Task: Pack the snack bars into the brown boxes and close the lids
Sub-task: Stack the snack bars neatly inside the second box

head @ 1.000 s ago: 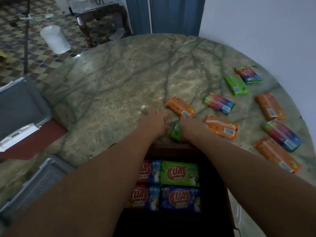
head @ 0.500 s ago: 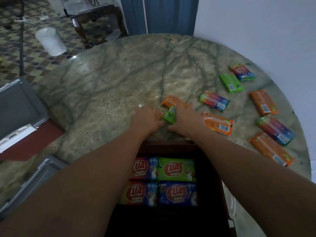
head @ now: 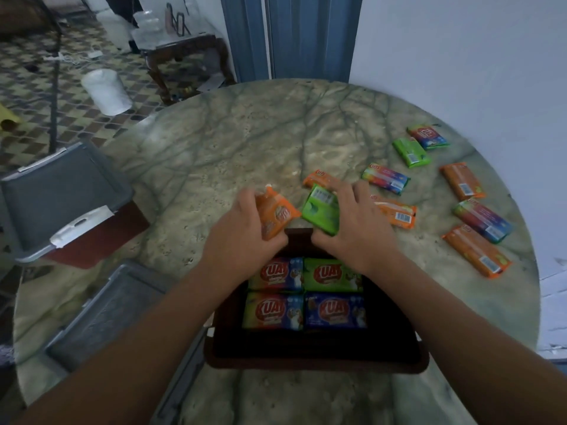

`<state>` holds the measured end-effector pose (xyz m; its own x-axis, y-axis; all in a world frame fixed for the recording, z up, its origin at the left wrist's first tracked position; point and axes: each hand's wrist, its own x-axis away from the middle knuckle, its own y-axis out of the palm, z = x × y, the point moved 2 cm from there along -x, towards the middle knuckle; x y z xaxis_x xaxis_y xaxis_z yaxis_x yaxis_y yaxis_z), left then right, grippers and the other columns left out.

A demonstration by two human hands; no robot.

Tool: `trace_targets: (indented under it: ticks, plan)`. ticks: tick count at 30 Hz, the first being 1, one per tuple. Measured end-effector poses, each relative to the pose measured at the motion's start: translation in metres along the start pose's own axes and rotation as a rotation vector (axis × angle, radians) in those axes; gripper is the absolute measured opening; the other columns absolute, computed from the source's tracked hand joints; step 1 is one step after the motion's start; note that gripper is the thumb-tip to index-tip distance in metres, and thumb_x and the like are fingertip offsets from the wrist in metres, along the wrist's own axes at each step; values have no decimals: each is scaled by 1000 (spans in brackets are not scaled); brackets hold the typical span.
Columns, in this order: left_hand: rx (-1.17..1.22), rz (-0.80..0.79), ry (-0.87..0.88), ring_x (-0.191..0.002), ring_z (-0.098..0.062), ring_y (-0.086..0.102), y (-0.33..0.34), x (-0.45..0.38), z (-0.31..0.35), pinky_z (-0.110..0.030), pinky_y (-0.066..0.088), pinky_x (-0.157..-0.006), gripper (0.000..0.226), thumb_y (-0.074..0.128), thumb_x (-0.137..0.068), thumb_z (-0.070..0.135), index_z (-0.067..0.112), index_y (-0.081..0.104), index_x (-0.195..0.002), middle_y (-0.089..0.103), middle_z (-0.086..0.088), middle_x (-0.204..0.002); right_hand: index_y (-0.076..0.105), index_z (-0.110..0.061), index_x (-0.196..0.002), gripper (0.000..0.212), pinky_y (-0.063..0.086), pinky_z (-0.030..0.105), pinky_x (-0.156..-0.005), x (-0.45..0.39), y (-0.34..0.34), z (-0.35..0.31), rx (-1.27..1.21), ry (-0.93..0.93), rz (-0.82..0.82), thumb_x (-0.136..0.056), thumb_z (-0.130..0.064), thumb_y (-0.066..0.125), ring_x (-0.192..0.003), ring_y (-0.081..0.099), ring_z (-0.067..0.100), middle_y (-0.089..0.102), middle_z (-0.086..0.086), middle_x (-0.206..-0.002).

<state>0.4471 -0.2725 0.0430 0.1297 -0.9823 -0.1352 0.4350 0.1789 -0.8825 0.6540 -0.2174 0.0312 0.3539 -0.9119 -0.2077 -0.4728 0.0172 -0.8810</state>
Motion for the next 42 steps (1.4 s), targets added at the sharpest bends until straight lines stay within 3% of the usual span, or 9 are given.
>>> trace_targets:
  ticks: [8, 14, 18, 23, 26, 30, 33, 37, 42]
  plan:
    - [-207, -280, 367, -99, -14, 53, 32, 67, -22, -31, 42, -81, 68, 70, -76, 57, 32, 39, -131, 45, 7, -117, 36, -32, -138, 82, 48, 35, -82, 69, 14, 3, 119, -90, -342, -72, -53, 82, -102, 56, 21, 35, -6, -123]
    - [-253, -335, 425, -108, -18, 58, 36, 68, -23, -36, 47, -89, 73, 61, -80, 67, 31, 46, -141, 54, 5, -126, 34, -37, -141, 82, 45, 36, -93, 85, 19, 8, 236, -148, -475, -75, -56, 79, -111, 52, 20, 36, -6, -126]
    - [-356, -415, 474, -117, -17, 54, 36, 66, -19, -34, 40, -97, 77, 60, -79, 70, 34, 49, -146, 58, 6, -131, 35, -34, -142, 85, 43, 40, -104, 89, 40, 7, 253, -148, -579, -72, -53, 80, -130, 44, 26, 37, 0, -143]
    - [-362, -443, 475, -108, -16, 58, 35, 67, -17, -34, 46, -91, 73, 56, -77, 70, 35, 58, -140, 61, 7, -121, 37, -36, -142, 84, 34, 42, -106, 89, 44, 11, 293, -132, -542, -72, -54, 79, -134, 35, 26, 36, 0, -144]
    - [-311, -424, 444, -95, -15, 63, 33, 70, -15, -34, 52, -83, 53, 45, -78, 61, 36, 69, -117, 64, 9, -105, 38, -35, -143, 85, 34, 41, -105, 89, 44, 11, 301, -130, -529, -71, -53, 79, -132, 35, 27, 36, 0, -141]
    - [-241, -425, 367, -74, -13, 59, 30, 71, -15, -36, 52, -71, 26, 48, -82, 52, 31, 54, -97, 62, 9, -84, 37, -32, -146, 89, 34, 42, -107, 89, 45, 10, 292, -117, -530, -71, -56, 80, -133, 33, 28, 34, 2, -143]
    - [-248, -435, 365, -73, -13, 56, 29, 69, -16, -34, 49, -69, 26, 51, -85, 52, 31, 47, -100, 56, 11, -81, 37, -32, -147, 89, 34, 41, -109, 90, 44, 10, 276, -113, -534, -72, -55, 80, -134, 32, 28, 33, 3, -146]
    - [-251, -439, 400, -97, -12, 54, 33, 62, -17, -33, 45, -80, 32, 52, -89, 49, 31, 56, -116, 57, 12, -107, 38, -32, -146, 87, 33, 41, -109, 90, 43, 10, 242, -99, -543, -73, -54, 81, -135, 32, 26, 34, 1, -149]
    - [-160, -442, 282, -75, -9, 60, 34, 62, -23, -33, 46, -64, 30, 52, -88, 48, 41, 45, -116, 62, 14, -86, 39, -33, -143, 86, 35, 41, -108, 90, 45, 10, 241, -95, -540, -71, -54, 82, -135, 34, 24, 36, 0, -147]
